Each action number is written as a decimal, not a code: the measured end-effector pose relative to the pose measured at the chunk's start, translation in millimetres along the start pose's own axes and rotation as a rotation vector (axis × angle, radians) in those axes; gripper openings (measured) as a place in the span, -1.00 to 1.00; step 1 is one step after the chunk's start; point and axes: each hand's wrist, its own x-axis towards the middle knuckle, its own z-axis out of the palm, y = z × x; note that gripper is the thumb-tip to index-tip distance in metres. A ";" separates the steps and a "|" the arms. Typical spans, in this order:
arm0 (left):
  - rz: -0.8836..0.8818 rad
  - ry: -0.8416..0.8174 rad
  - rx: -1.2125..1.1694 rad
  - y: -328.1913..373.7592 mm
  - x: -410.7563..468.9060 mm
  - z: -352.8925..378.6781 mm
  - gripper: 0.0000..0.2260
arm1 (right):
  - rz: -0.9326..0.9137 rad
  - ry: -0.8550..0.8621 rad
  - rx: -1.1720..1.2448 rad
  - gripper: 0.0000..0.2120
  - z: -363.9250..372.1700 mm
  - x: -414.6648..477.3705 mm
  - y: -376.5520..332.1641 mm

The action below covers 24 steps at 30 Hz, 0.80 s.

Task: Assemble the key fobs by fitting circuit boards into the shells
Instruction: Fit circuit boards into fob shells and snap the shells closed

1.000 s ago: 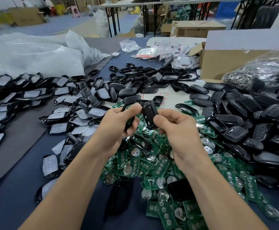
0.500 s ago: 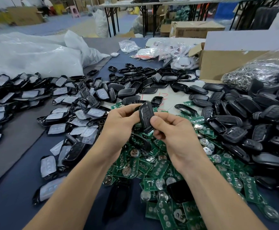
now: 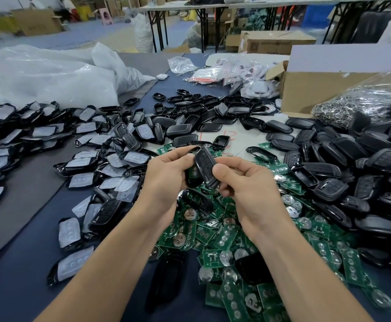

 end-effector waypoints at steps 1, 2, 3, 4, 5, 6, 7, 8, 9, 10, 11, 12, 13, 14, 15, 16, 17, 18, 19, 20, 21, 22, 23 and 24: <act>-0.016 -0.008 -0.027 -0.1 0.0 -0.1 -0.81 | 0.007 0.003 0.000 -0.85 0.3 0.1 0.7; -0.032 -0.018 -0.054 -0.3 0.1 -0.2 -0.79 | 0.013 0.009 -0.001 -0.86 0.4 0.3 1.3; -0.044 -0.030 -0.077 -0.6 0.2 -0.7 -0.78 | 0.019 0.017 -0.003 -0.88 0.1 0.4 1.6; -0.052 -0.047 -0.094 -0.6 0.0 -0.9 -0.76 | 0.024 0.027 -0.006 -0.89 -0.1 0.5 1.6; -0.053 -0.068 -0.101 -0.4 -0.1 -1.4 -0.74 | 0.027 0.037 -0.006 -0.90 -0.5 0.7 1.5; -0.052 -0.095 -0.095 0.3 -0.5 -2.1 -0.73 | 0.029 0.048 -0.004 -0.91 -0.8 1.1 1.2; -0.048 -0.127 -0.075 1.1 -0.8 -3.2 -0.72 | 0.029 0.058 0.000 -0.91 -1.1 1.5 0.7; -0.043 -0.163 -0.039 2.3 -1.0 -4.5 -0.71 | 0.028 0.065 0.002 -0.91 -1.3 1.8 0.2; -0.036 -0.200 0.014 3.7 -0.9 -6.3 -0.71 | 0.028 0.070 0.003 -0.91 -1.7 2.0 -0.5; -0.027 -0.238 0.070 5.5 -0.9 -8.1 -0.72 | 0.026 0.072 0.004 -0.90 -2.1 2.0 -1.0; -0.017 -0.273 0.117 7.1 -0.6 -10.1 -0.73 | 0.024 0.071 0.005 -0.88 -2.8 2.0 -1.6; -0.011 -0.298 0.144 8.6 -0.5 -12.0 -0.74 | 0.022 0.068 0.002 -0.85 -3.3 1.8 -2.0; -0.005 -0.316 0.155 9.8 -0.3 -14.0 -0.75 | 0.021 0.063 -0.005 -0.83 -3.7 1.4 -2.2; -0.002 -0.335 0.155 10.9 -0.2 -16.0 -0.76 | 0.021 0.059 -0.014 -0.82 -3.8 1.1 -2.5; 0.001 -0.359 0.151 11.2 0.5 -18.4 -0.73 | 0.021 0.056 -0.022 -0.82 -4.2 1.0 -2.6; 0.002 -0.383 0.142 11.7 1.3 -20.7 -0.69 | 0.022 0.053 -0.027 -0.82 -4.5 1.3 -2.8; 0.001 -0.403 0.128 11.8 2.6 -22.7 -0.66 | 0.023 0.049 -0.031 -0.83 -5.0 1.6 -3.2; -0.004 -0.415 0.109 12.0 3.9 -24.5 -0.64 | 0.027 0.044 -0.036 -0.83 -5.6 2.0 -3.7; -0.009 -0.421 0.088 11.6 5.4 -25.9 -0.63 | 0.033 0.037 -0.044 -0.83 -6.3 2.5 -4.6; -0.013 -0.423 0.069 11.2 6.5 -27.1 -0.62 | 0.038 0.029 -0.055 -0.82 -6.9 2.8 -5.3; -0.013 -0.424 0.052 10.6 7.4 -28.0 -0.62 | 0.039 0.022 -0.069 -0.83 -7.6 2.9 -6.0; -0.012 -0.423 0.037 10.0 7.9 -28.6 -0.61 | 0.034 0.014 -0.092 -0.83 -8.0 2.8 -6.2; -0.009 -0.419 0.024 9.1 8.6 -29.1 -0.60 | 0.022 0.007 -0.124 -0.83 -8.1 2.7 -5.9; -0.006 -0.406 0.017 8.5 8.9 -29.1 -0.61 | 0.005 0.005 -0.160 -0.83 -7.9 2.4 -5.3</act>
